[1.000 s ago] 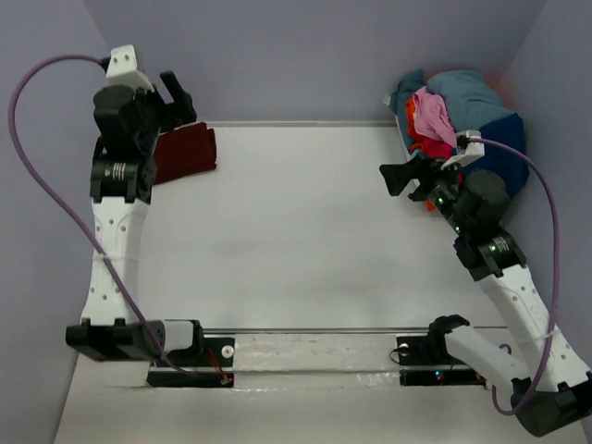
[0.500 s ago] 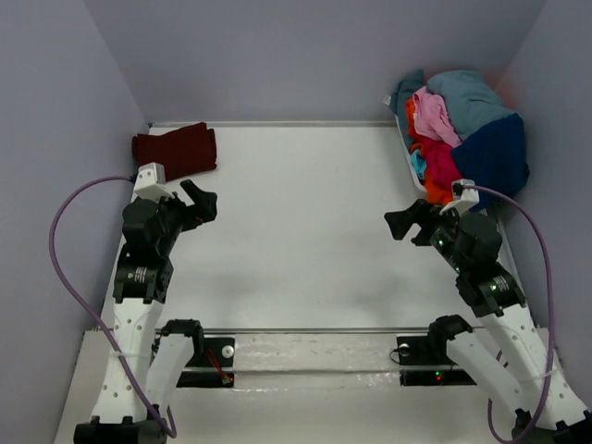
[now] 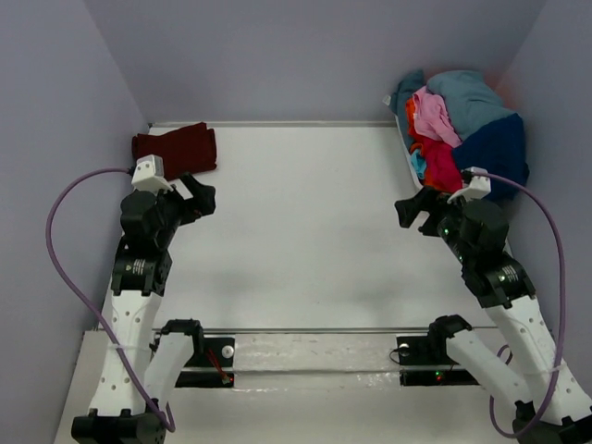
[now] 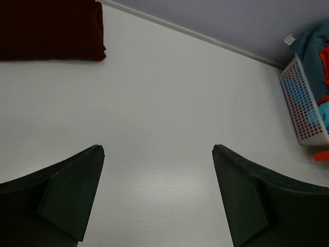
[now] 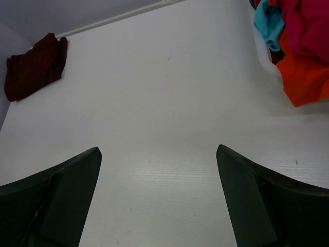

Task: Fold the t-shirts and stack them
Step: Put the neatly folded tshirt into the corner of the board with the left arm

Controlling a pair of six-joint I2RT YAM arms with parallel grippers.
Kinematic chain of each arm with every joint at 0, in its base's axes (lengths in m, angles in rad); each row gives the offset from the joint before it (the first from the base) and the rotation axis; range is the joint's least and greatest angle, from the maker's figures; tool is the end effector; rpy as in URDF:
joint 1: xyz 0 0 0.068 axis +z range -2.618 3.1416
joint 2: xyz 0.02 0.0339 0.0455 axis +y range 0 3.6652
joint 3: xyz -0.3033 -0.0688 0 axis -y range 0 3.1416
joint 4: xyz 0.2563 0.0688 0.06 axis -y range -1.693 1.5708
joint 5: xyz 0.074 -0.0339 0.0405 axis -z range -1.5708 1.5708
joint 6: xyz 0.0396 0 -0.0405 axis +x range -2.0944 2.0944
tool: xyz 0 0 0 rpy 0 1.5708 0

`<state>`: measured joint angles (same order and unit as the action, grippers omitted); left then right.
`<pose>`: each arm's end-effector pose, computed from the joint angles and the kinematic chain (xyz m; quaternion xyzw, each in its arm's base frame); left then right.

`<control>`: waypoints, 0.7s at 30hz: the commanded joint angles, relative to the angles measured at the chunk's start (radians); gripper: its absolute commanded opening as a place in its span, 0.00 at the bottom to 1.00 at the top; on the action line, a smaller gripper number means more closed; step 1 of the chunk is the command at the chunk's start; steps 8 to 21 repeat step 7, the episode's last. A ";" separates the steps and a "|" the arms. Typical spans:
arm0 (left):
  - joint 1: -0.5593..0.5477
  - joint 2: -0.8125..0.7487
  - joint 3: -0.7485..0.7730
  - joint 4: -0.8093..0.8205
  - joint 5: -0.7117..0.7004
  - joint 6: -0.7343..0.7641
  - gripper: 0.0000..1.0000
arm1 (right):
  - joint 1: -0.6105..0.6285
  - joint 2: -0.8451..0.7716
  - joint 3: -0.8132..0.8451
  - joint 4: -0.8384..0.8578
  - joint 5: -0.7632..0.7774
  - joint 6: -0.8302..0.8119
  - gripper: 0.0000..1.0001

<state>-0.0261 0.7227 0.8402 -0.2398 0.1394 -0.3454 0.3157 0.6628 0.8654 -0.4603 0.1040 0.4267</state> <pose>0.1522 -0.0095 0.3899 -0.0732 0.7450 -0.1733 0.6400 0.1244 0.0363 0.3816 0.0756 0.7881 0.1827 0.5830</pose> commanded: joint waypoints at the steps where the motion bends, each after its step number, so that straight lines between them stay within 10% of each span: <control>1: 0.000 0.009 0.068 0.025 -0.001 0.039 0.99 | 0.006 0.008 0.050 0.060 0.014 -0.042 1.00; 21: 0.000 0.007 0.073 0.023 -0.006 0.060 0.99 | 0.006 0.047 0.092 0.048 0.013 -0.083 1.00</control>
